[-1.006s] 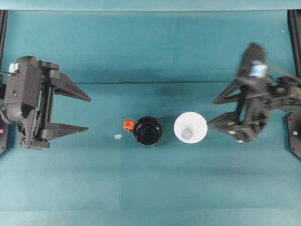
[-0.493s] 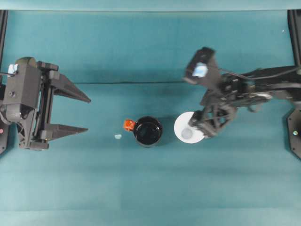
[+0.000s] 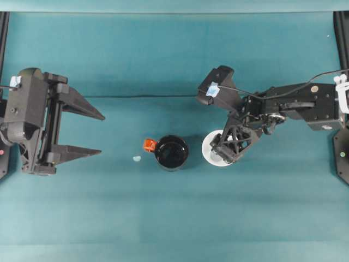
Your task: Put the paper cup into the moved red handle cup holder.
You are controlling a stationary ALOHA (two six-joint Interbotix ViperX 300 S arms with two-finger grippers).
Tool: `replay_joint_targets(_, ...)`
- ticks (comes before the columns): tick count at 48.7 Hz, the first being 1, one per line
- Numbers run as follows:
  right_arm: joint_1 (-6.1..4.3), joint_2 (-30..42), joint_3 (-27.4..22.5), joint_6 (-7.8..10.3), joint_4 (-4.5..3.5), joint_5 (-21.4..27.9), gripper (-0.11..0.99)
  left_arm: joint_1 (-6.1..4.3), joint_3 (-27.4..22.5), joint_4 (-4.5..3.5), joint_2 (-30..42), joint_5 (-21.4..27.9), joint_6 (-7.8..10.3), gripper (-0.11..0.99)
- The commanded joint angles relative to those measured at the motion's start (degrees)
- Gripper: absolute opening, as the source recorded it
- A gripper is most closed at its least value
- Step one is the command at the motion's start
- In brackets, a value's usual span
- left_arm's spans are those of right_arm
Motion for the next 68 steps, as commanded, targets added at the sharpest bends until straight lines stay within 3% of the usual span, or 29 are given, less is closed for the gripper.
replay_joint_targets(1, -0.09, -0.1, -0.9, 0.70, 0.18, 0.1, 0.53, -0.18, -0.6, 0.09, -0.2, -0.4, -0.09, 0.88)
replay_joint_targets(9, 0.26, 0.1, -1.1, 0.70, 0.18, 0.1, 0.09, -0.18, -0.7, 0.09, -0.1, -0.4, -0.09, 0.88)
replay_joint_targets(13, 0.53, 0.2, -1.1, 0.70, 0.26, 0.1, -0.02, -0.18, -0.7, 0.09, -0.1, -0.4, -0.09, 0.88)
replay_joint_targets(18, 0.62, 0.2, -1.3, 0.62, 1.14, 0.1, -0.10, -0.18, -0.7, 0.00, -0.1, -0.4, -0.09, 0.88)
replay_joint_targets(24, 0.62, -0.4, -1.8, 0.44, 2.29, 1.4, -0.11, -0.26, -0.7, 0.09, -0.1, -0.4, -0.09, 0.88)
replay_joint_targets(42, 0.00, -6.3, -14.2, 0.09, 2.11, 14.4, -0.11, -0.18, -0.6, 0.09, -0.3, -0.4, -0.09, 0.88)
replay_joint_targets(55, 0.97, -0.1, -24.1, -0.18, 2.02, 15.1, -0.11, -0.18, -0.6, 0.00, -0.3, -0.4, -0.09, 0.88)
replay_joint_targets(68, 1.76, 5.9, -27.2, -0.18, 1.93, 14.6, -0.11, -0.18, -0.6, 0.09, -0.3, -0.4, -0.09, 0.88)
